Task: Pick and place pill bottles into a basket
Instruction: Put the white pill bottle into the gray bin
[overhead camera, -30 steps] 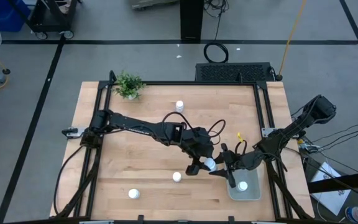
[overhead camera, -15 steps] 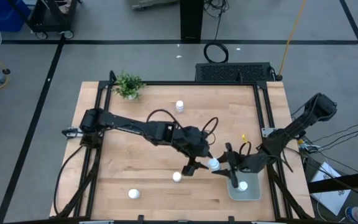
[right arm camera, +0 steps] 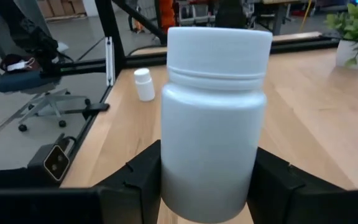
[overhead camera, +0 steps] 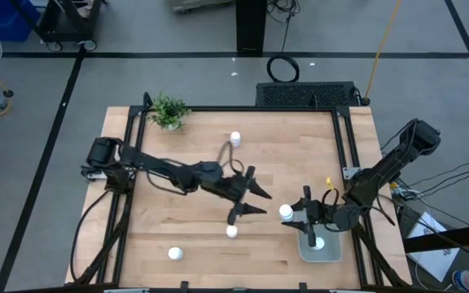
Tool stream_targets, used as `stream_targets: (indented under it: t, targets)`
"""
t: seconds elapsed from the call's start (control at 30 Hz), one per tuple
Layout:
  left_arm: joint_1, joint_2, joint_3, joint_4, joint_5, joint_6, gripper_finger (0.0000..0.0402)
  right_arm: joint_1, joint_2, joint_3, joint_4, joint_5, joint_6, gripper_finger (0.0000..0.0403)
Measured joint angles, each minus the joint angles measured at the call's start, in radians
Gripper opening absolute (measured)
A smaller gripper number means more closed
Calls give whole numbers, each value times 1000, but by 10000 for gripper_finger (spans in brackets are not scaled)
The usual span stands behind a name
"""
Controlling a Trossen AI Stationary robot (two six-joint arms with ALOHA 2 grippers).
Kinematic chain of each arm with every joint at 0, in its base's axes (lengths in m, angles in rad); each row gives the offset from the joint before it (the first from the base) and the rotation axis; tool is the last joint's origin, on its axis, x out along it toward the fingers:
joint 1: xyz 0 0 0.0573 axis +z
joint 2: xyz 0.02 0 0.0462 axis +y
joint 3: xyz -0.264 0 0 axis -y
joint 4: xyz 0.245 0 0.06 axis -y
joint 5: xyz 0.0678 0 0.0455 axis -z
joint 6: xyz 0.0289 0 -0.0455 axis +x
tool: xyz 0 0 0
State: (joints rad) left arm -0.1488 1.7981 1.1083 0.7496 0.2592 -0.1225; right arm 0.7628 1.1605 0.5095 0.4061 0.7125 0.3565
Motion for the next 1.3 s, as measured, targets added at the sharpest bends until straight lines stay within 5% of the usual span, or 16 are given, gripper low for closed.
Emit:
stream_targets:
  t: [0.13,0.87,1.3]
  targets:
    - [16,27,-95,204,-24,-83,228,-27,24,0,51,2,-39,164]
    - [-9,68,-83,138,-118,-95,228,-125,116,0,229,-41,-109,164]
    - [-17,68,-83,129,-179,-95,228,-209,169,0,337,-158,-126,164]
